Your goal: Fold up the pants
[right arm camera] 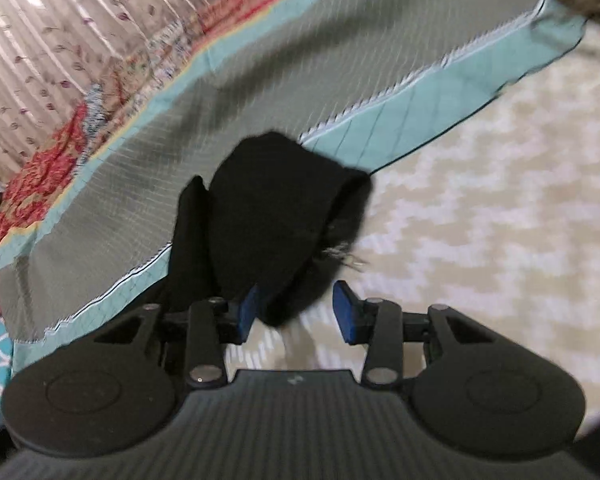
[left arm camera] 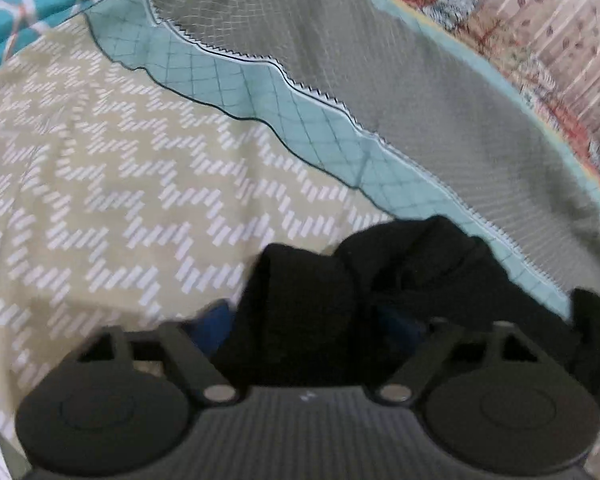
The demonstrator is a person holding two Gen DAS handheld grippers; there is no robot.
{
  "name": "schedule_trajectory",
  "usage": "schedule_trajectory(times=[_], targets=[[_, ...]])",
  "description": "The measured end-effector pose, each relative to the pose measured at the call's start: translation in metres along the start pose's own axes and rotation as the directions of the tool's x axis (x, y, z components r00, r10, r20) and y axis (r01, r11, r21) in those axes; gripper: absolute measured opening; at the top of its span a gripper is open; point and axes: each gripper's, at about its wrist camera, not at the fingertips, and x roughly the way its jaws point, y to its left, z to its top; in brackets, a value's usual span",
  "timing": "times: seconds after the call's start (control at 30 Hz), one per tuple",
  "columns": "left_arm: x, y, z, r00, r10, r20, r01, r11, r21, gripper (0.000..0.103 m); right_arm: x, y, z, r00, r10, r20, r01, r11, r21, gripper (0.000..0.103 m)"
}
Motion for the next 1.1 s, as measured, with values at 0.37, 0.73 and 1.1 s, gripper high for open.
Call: schedule_trajectory(times=[0.37, 0.73, 1.1], targets=[[-0.048, 0.004, 0.003, 0.995, -0.056, 0.083, 0.054, 0.998, 0.016, 0.023, -0.104, -0.033, 0.063, 0.923, -0.239, 0.303, 0.276, 0.957, -0.085, 0.002], [-0.068, 0.026, 0.004, 0.989, -0.106, 0.104, 0.118, 0.986, -0.114, 0.023, -0.079, -0.034, 0.025, 0.999, 0.015, 0.03, -0.016, 1.0, 0.024, 0.027], [-0.068, 0.027, 0.002, 0.99, -0.11, 0.091, 0.121, 0.984, -0.128, 0.023, -0.009, 0.027, -0.001, 0.998, -0.028, -0.06, 0.027, 1.0, -0.003, 0.011]])
